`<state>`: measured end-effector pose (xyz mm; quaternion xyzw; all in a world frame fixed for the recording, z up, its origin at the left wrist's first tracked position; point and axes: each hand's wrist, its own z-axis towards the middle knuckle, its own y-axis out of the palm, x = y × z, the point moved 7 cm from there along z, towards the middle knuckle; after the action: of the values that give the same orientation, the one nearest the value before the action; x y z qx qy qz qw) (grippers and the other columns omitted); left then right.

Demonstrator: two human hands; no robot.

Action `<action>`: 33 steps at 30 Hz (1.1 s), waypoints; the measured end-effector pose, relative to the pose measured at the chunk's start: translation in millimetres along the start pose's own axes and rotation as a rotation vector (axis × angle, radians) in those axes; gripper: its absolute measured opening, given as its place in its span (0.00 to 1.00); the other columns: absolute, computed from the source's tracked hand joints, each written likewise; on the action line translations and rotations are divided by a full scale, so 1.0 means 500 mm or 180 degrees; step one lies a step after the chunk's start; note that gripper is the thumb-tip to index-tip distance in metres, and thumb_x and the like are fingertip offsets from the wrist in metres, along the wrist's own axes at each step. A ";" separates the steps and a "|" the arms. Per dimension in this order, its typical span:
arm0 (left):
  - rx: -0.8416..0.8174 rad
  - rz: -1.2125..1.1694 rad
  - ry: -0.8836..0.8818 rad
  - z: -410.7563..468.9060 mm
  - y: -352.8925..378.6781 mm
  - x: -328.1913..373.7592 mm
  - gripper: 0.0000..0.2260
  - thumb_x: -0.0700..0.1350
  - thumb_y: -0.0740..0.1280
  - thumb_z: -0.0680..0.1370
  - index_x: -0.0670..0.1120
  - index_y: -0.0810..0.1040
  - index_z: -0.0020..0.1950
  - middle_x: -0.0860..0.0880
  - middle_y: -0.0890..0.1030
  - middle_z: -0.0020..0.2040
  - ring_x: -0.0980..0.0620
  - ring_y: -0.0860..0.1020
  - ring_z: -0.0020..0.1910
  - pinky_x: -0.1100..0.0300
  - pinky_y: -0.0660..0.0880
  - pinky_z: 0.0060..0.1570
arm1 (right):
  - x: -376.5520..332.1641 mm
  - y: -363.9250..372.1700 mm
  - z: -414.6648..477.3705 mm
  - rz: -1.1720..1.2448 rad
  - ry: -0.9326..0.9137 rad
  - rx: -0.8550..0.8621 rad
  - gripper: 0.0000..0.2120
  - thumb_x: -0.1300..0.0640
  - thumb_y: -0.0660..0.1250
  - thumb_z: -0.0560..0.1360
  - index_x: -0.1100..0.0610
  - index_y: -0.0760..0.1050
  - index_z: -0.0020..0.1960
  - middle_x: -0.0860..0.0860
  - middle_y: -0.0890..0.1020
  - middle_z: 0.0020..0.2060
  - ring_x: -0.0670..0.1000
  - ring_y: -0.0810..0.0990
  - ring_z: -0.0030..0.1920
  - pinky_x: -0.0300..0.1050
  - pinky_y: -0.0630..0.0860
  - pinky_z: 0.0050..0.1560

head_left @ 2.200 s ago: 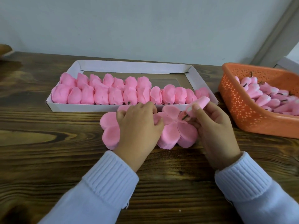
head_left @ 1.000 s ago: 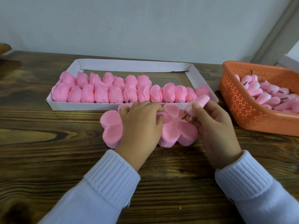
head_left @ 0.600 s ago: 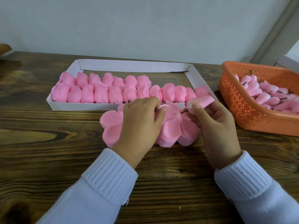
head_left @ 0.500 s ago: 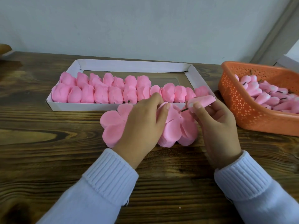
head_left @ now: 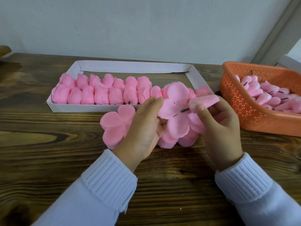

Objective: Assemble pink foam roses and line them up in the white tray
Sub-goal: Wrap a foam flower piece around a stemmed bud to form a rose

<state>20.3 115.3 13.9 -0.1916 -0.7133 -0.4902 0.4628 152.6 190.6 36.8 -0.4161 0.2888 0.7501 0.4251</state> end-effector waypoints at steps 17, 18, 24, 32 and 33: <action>-0.0100 0.0064 0.0549 0.001 -0.002 0.010 0.09 0.41 0.60 0.81 0.41 0.71 0.42 0.39 0.77 0.44 0.46 0.79 0.47 0.47 0.77 0.56 | -0.022 -0.011 -0.010 -0.1241 -0.0650 0.0264 0.11 0.55 0.74 0.70 0.50 0.78 0.52 0.41 0.82 0.46 0.48 0.82 0.47 0.46 0.78 0.48; -0.0155 0.0077 0.0581 0.000 0.000 0.011 0.10 0.41 0.61 0.81 0.43 0.71 0.39 0.40 0.75 0.43 0.46 0.78 0.47 0.45 0.75 0.58 | -0.022 -0.011 -0.010 -0.1359 -0.0662 0.0286 0.11 0.55 0.74 0.70 0.50 0.78 0.52 0.41 0.82 0.46 0.48 0.82 0.47 0.46 0.79 0.48; -0.0957 0.0780 0.1114 -0.021 0.039 0.023 0.07 0.47 0.59 0.79 0.45 0.71 0.44 0.44 0.81 0.56 0.48 0.76 0.63 0.47 0.71 0.66 | -0.012 -0.025 -0.009 -0.1634 -0.0504 0.0394 0.11 0.60 0.75 0.69 0.55 0.79 0.50 0.49 0.82 0.44 0.48 0.80 0.47 0.44 0.77 0.49; -0.0593 0.1888 0.2658 -0.064 0.051 0.074 0.10 0.42 0.57 0.81 0.46 0.66 0.62 0.46 0.80 0.57 0.53 0.78 0.59 0.62 0.72 0.57 | 0.033 -0.003 -0.002 0.0344 0.0588 -0.0058 0.15 0.63 0.74 0.68 0.58 0.82 0.55 0.58 0.85 0.48 0.58 0.83 0.50 0.60 0.79 0.52; -0.0471 0.1843 0.2774 -0.068 0.046 0.083 0.11 0.41 0.60 0.80 0.47 0.66 0.61 0.46 0.80 0.56 0.54 0.78 0.58 0.65 0.71 0.54 | 0.039 0.007 -0.004 0.0668 0.0770 -0.0239 0.18 0.60 0.77 0.65 0.57 0.82 0.55 0.58 0.85 0.48 0.58 0.83 0.50 0.57 0.79 0.51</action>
<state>32.5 88.5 64.3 -0.1914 -0.3362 -0.4256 0.8181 144.5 195.3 19.3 -0.4866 0.3516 0.7451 0.2906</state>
